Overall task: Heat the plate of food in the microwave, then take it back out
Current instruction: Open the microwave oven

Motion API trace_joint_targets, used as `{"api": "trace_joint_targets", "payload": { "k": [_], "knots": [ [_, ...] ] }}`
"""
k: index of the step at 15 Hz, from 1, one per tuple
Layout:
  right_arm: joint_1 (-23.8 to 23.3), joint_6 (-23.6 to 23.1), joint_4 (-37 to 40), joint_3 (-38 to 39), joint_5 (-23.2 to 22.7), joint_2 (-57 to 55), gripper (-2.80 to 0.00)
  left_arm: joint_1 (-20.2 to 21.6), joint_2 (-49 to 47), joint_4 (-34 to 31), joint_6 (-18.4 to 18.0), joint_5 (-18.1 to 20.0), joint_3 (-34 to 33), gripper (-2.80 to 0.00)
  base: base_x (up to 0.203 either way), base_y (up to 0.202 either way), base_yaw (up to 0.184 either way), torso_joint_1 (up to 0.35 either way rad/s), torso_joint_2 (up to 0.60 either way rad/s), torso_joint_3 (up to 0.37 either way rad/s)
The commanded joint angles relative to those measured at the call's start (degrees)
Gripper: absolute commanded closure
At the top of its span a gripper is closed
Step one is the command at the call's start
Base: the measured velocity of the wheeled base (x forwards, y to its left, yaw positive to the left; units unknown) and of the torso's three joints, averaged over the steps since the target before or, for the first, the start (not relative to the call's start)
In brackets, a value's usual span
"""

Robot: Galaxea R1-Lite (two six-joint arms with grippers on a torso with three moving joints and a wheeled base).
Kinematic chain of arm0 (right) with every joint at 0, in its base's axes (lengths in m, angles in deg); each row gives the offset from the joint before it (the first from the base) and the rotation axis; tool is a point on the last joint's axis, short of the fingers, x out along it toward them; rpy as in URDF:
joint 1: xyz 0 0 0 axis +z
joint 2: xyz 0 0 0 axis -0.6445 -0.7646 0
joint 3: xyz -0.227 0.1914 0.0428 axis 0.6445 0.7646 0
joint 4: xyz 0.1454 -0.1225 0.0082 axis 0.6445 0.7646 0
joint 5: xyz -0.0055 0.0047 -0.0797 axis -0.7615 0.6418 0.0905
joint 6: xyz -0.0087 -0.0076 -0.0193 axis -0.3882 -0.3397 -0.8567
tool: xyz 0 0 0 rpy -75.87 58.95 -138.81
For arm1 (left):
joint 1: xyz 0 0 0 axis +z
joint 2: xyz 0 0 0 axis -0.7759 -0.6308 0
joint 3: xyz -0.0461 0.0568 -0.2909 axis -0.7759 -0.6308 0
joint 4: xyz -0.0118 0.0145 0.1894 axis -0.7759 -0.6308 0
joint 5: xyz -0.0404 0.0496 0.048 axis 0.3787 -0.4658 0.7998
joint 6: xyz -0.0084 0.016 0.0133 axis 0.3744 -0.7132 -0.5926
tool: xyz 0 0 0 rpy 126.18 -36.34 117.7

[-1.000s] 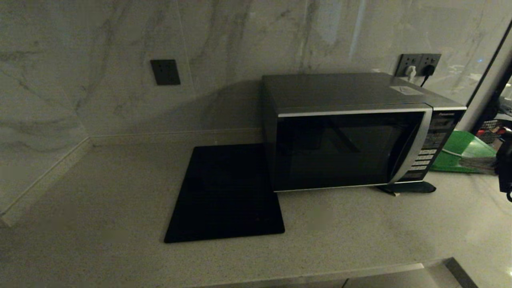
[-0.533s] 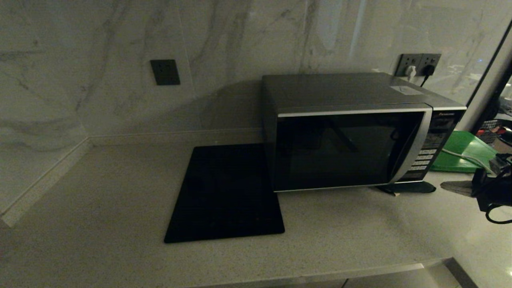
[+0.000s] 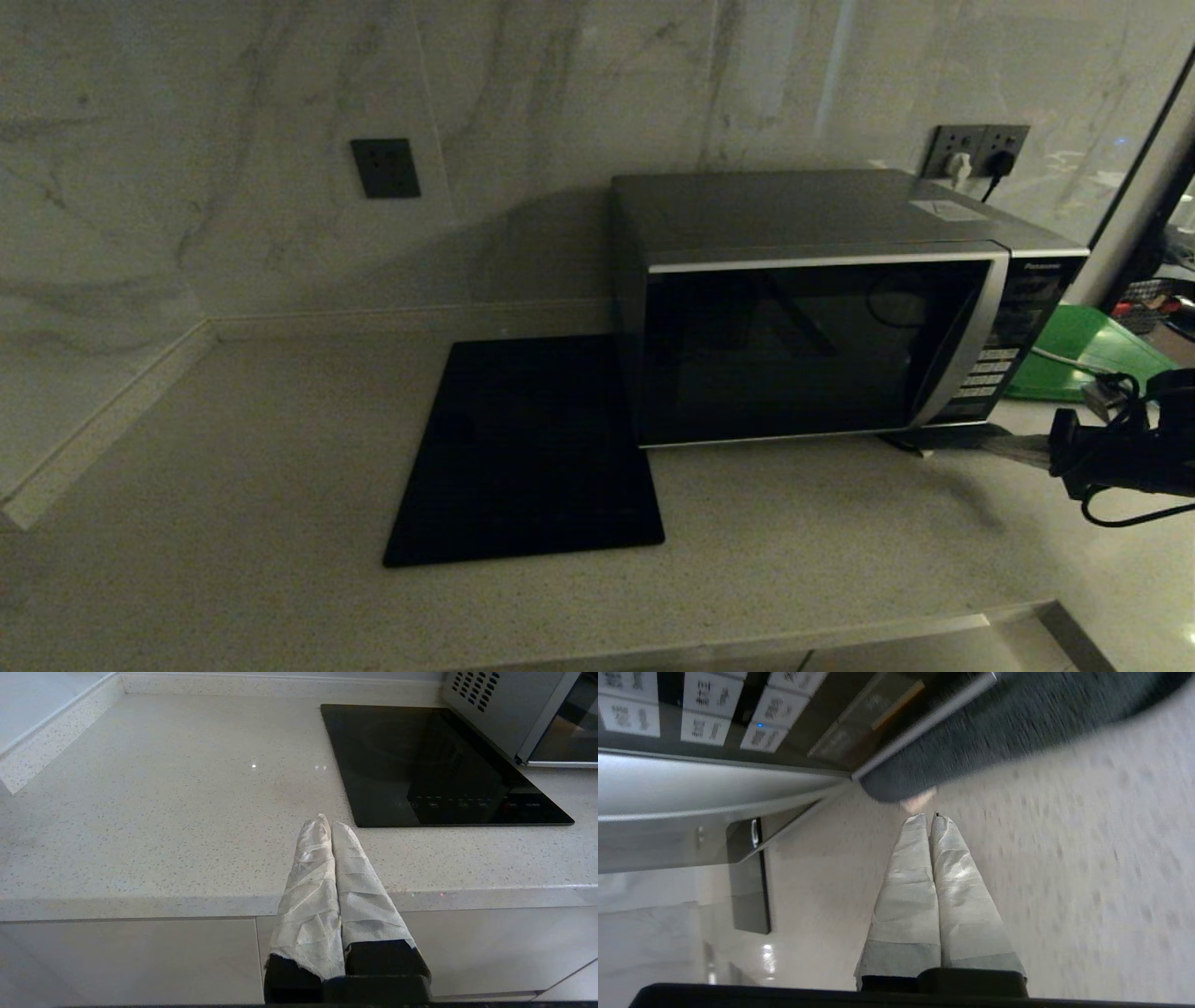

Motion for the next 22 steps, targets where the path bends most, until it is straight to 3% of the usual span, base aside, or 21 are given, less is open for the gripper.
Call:
{"api": "trace_joint_targets", "payload": {
  "k": [1,10,22],
  "knots": [
    [0.46,0.13,-1.92,-0.25,-0.36,-1.52,0.0,0.01,0.01,0.02,0.03,-0.08,0.0,0.0,0.0,0.0,0.0,0.0,0.0,0.0],
    [1.0,0.21,-6.21,-2.16,-4.22,-1.72,0.0,0.01,0.01,0.02,0.03,-0.08,0.0,0.0,0.0,0.0,0.0,0.0,0.0,0.0],
    [3.46,0.57,-8.73,-6.95,-4.14,-4.27,0.0,0.01,0.01,0.02,0.03,-0.04,0.0,0.0,0.0,0.0,0.0,0.0,0.0,0.0]
  ]
}}
